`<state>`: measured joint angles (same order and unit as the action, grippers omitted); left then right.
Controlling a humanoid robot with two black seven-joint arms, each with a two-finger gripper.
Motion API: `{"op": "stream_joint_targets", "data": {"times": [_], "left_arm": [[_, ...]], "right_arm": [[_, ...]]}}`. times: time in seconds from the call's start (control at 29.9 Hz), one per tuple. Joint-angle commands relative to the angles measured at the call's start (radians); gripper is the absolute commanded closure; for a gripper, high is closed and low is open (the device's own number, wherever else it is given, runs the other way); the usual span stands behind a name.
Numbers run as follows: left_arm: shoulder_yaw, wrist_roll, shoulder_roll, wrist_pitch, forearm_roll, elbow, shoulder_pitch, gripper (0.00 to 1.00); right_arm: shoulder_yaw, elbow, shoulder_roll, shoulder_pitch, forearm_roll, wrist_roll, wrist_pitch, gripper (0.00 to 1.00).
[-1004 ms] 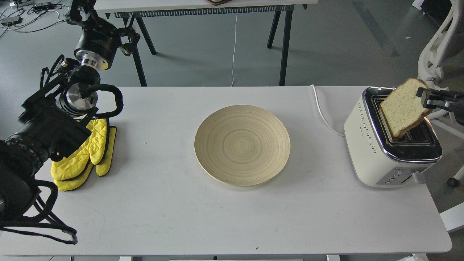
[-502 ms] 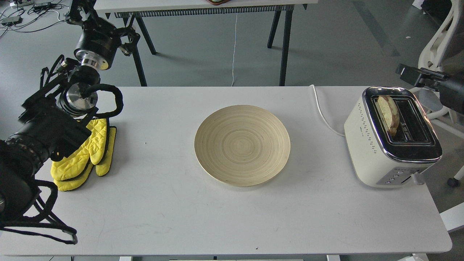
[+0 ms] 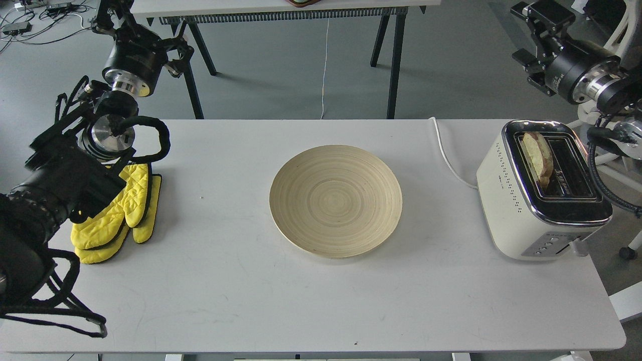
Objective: Put bread in toaster with right arm
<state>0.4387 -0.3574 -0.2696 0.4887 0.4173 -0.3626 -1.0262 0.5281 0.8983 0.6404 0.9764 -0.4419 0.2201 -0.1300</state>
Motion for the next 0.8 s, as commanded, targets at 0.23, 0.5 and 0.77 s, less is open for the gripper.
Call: {"op": "stream_joint_targets", "data": {"times": [0.23, 0.5, 0.77], "left_arm": [[-0.002, 0.0, -0.002, 0.0, 0.0, 0.001, 0.0, 0.0], [0.005, 0.0, 0.0, 0.0, 0.0, 0.001, 0.0, 0.0], [0.009, 0.0, 0.001, 0.0, 0.0, 0.001, 0.0, 0.0]], "right_arm": [[0.168, -0.329, -0.228, -0.005, 0.293, 0.036, -0.256, 0.0], [0.302, -0.401, -0.355, -0.004, 0.417, 0.025, -0.309, 0.0], [0.435, -0.403, -0.393, -0.025, 0.419, 0.025, -0.313, 0.0]]}}
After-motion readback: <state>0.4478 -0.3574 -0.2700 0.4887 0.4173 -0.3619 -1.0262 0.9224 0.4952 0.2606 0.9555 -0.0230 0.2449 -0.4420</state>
